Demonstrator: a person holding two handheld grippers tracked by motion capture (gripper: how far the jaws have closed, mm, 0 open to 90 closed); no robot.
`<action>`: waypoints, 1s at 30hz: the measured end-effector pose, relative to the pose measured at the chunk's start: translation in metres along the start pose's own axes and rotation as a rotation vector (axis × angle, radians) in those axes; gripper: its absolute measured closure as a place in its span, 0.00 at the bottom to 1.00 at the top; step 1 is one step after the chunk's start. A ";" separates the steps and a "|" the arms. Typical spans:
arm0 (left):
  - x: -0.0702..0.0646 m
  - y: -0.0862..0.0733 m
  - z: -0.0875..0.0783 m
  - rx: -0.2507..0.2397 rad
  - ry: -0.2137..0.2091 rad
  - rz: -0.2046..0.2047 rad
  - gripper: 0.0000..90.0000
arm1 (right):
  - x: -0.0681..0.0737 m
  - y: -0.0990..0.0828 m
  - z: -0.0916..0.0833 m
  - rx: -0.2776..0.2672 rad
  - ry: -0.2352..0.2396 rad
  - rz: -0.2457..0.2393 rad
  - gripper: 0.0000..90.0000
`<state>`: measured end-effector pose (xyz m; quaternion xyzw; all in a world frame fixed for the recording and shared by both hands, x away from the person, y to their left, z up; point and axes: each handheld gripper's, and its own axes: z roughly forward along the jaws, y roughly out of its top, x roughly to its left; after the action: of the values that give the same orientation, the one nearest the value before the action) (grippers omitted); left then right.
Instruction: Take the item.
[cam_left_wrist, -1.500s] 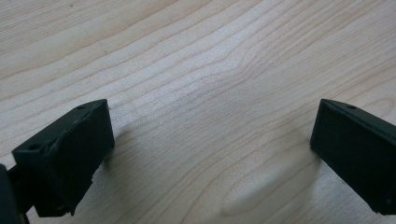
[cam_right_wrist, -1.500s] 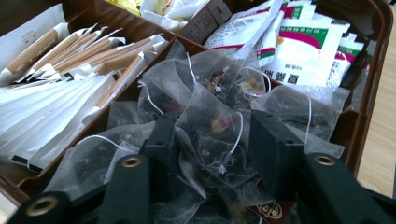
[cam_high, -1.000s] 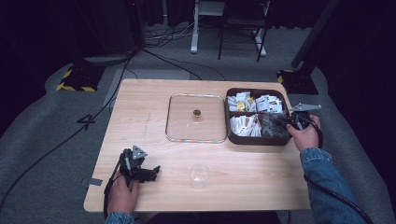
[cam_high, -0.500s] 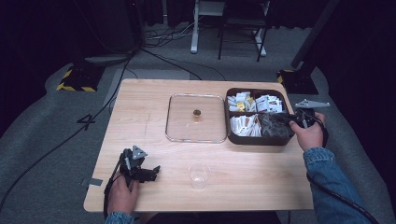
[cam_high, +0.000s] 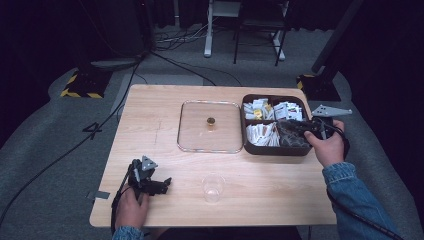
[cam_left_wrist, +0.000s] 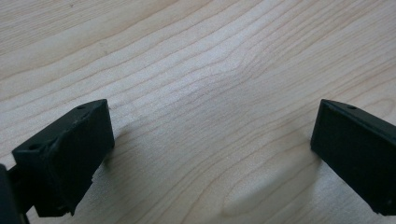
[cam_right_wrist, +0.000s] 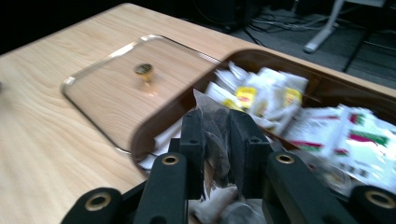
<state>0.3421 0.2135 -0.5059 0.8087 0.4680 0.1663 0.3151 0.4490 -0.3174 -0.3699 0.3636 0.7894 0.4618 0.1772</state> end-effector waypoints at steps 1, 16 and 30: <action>0.000 0.000 0.000 0.000 0.000 0.000 0.00 | 0.005 0.003 -0.001 -0.007 0.015 -0.008 0.85; -0.001 0.000 0.000 -0.001 0.003 -0.006 0.00 | 0.076 0.022 -0.003 -0.022 0.087 -0.053 0.85; 0.000 0.002 0.002 0.001 0.009 -0.011 0.00 | 0.140 0.021 -0.002 -0.037 0.221 -0.080 0.85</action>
<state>0.3442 0.2121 -0.5057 0.8055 0.4741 0.1681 0.3133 0.3625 -0.2087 -0.3432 0.2753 0.8095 0.5059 0.1141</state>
